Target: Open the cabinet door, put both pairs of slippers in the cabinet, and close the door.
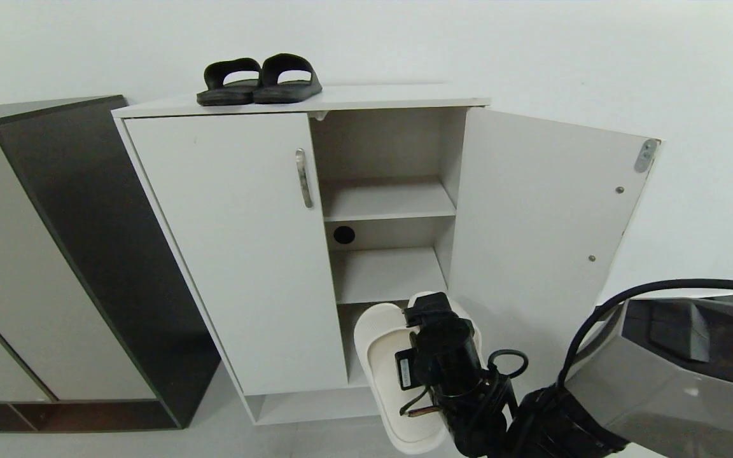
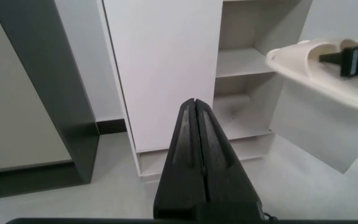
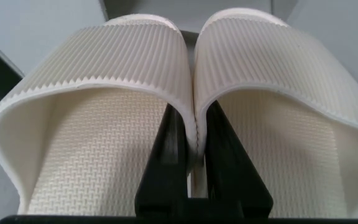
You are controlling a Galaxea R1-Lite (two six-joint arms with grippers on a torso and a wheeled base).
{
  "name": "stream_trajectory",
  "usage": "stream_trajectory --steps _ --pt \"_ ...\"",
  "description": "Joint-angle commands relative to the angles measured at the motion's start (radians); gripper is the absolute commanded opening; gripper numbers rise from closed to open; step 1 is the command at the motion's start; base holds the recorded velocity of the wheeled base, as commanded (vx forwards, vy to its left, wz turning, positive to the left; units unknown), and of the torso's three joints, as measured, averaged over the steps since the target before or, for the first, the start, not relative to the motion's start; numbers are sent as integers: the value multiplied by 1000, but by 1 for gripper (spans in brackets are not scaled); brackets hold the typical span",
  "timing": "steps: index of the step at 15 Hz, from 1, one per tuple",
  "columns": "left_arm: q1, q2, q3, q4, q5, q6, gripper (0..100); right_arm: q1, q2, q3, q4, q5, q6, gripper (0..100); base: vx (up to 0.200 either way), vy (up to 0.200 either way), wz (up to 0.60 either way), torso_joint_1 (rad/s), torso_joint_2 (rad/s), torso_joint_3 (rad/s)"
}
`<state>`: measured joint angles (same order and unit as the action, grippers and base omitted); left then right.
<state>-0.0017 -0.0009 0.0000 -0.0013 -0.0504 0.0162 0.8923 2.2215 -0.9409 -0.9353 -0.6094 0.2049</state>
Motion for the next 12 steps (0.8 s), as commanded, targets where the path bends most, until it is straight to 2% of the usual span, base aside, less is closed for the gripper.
stream_trajectory --steps 1,5,12 --pt "0 2 0 0 0 -1 0 10 47 -22 0 -1 -2 0 0 0 0 0 0 0" --pt "0 2 0 0 4 -2 0 2 17 62 -40 7 -12 0 0 0 0 0 0 0" --pt "0 2 0 0 6 -2 0 -4 60 74 -132 8 -73 0 0 0 0 0 0 0"
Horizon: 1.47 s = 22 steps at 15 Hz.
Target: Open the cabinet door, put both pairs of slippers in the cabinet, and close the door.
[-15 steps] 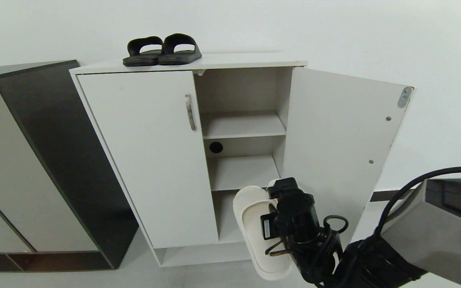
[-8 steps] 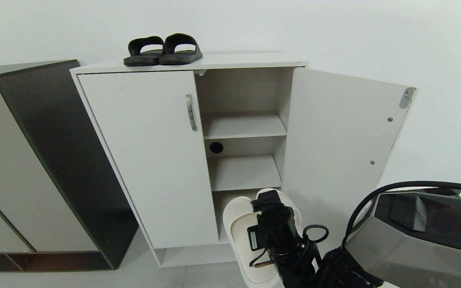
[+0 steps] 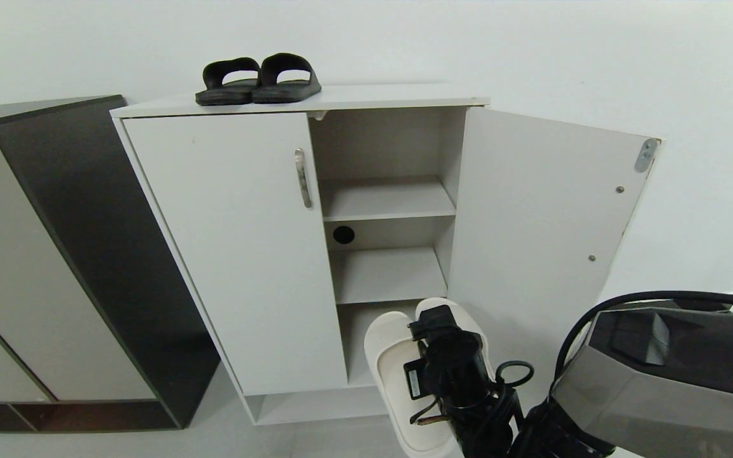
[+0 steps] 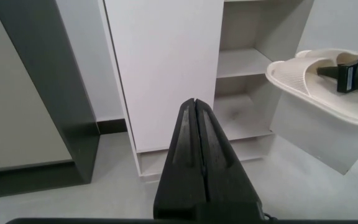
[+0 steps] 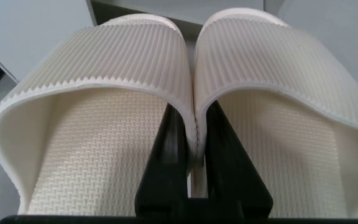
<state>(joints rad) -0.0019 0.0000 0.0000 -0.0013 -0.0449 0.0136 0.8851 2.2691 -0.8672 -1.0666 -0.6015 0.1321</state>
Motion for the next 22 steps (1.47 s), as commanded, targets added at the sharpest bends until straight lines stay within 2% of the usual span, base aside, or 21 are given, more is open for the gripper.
stream_trajectory --steps 1,7,9,10,12,15,19,22 --pt "0 2 0 0 -1 -1 0 11 23 -7 -23 0 -2 0 0 0 0 0 0 0" --pt "0 2 0 0 -1 -3 0 14 16 -15 -15 2 0 0 0 0 0 2 2 -100" --pt "0 2 0 0 -1 -4 0 14 18 28 -78 35 -2 0 0 0 0 5 0 -190" --pt "0 2 0 0 0 -4 0 14 24 60 -164 71 -35 0 0 0 0 2 7 -193" --pt "0 2 0 0 0 -6 0 11 43 80 -239 72 -94 0 0 0 0 2 0 -95" --pt "0 2 0 0 0 -6 0 11 52 93 -250 75 -120 0 0 0 0 0 0 0" --pt "0 2 0 0 0 -6 0 9 69 96 -254 78 -121 0 0 0 450 10 -101 -154" --pt "0 2 0 0 0 -7 0 3 115 68 -340 68 -160 0 0 0 0 6 -10 -60"
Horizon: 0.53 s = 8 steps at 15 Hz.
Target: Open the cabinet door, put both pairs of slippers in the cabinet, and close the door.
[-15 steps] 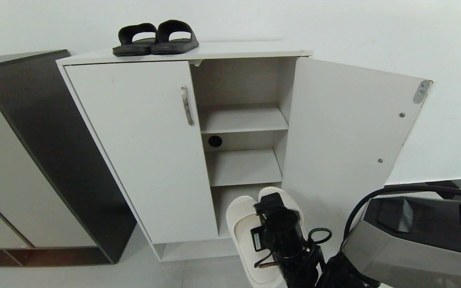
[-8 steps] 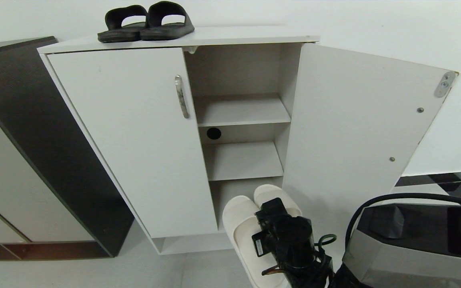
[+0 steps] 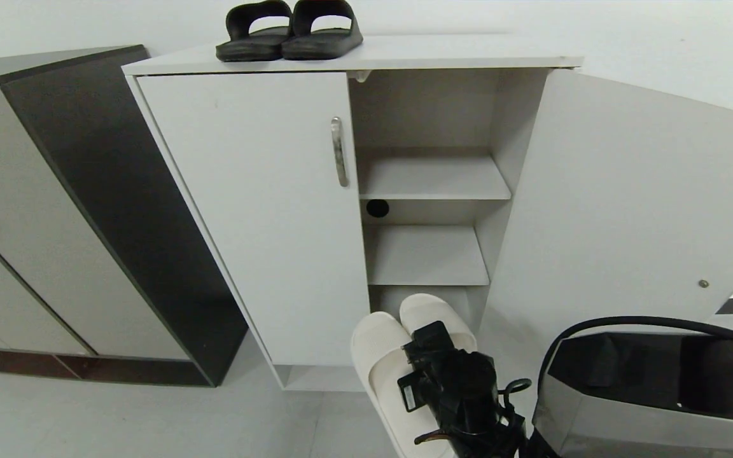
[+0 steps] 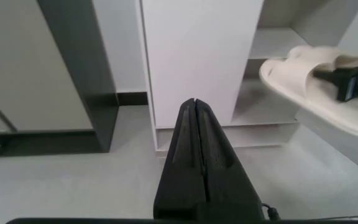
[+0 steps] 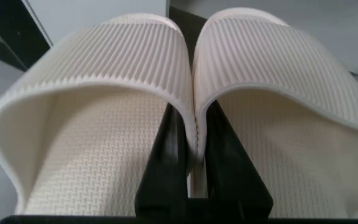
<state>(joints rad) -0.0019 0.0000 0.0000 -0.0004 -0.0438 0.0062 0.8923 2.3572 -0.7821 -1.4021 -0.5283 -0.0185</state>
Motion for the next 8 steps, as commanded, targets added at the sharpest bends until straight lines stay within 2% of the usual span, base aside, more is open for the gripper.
stream_trajectory --steps 1,2,3,8 --pt "0 2 0 -1 -1 0 0 -9 28 -46 3 -38 -12 0 0 0 0 0 0 0" --pt "0 2 0 -1 -1 0 0 -13 30 -60 22 -67 -12 0 0 0 0 0 0 0" --pt "0 2 0 -1 -1 0 0 -32 28 -97 77 -141 -1 0 0 0 0 0 0 0" --pt "0 2 0 -1 -1 1 0 -61 25 -131 120 -197 6 0 0 0 0 0 0 0"
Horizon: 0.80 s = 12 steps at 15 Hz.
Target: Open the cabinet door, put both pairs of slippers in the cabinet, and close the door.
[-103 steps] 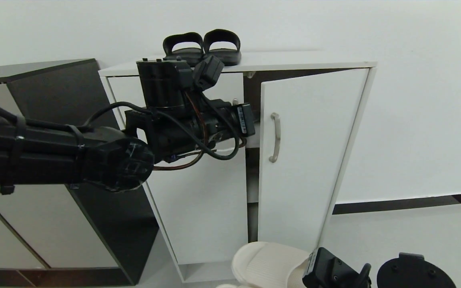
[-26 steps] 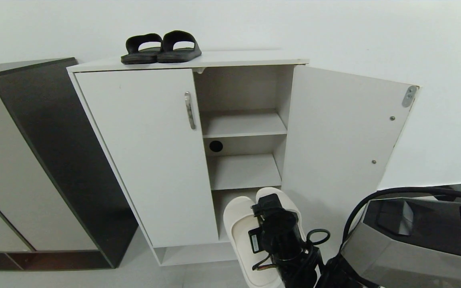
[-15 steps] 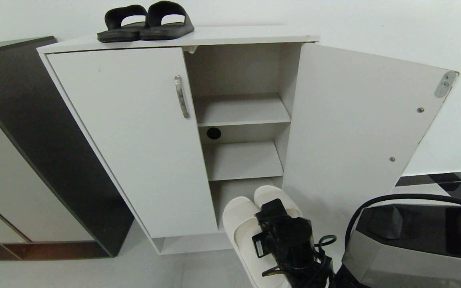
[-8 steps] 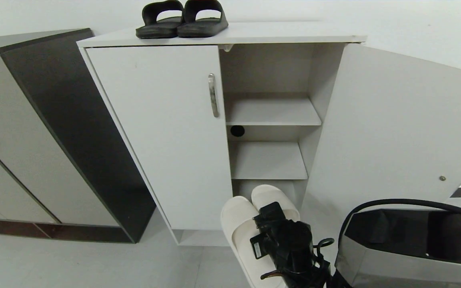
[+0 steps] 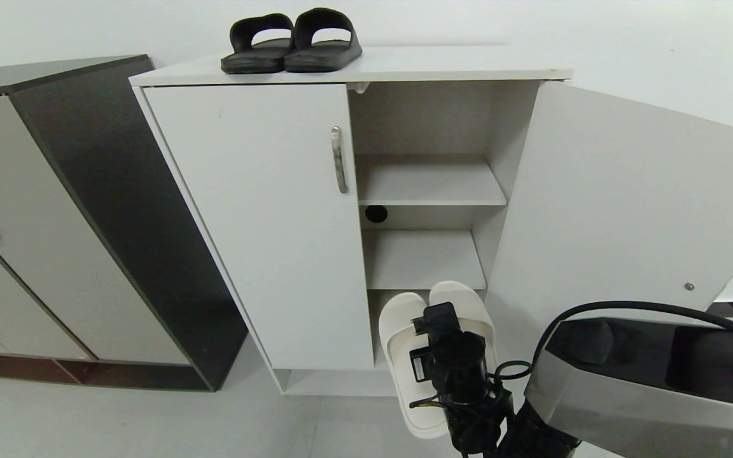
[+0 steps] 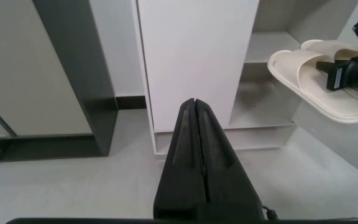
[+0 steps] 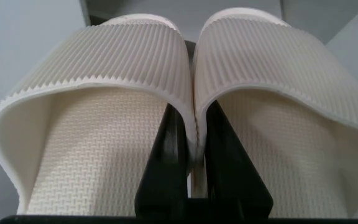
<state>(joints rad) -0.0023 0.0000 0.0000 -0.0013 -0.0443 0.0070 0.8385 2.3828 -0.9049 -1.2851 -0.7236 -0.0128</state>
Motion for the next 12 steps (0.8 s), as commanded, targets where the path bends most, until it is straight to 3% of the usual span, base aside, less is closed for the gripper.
stream_trajectory --steps 1,7,12 --pt "1 2 0 0 0 2 0 -12 -2 -23 29 -19 0 0 0 0 0 0 0 0" --pt "1 2 0 0 0 1 0 -19 0 -60 99 -31 116 0 0 0 0 0 0 0" --pt "1 2 0 0 0 1 0 -29 3 -74 122 -33 116 0 200 0 0 -2 0 2"
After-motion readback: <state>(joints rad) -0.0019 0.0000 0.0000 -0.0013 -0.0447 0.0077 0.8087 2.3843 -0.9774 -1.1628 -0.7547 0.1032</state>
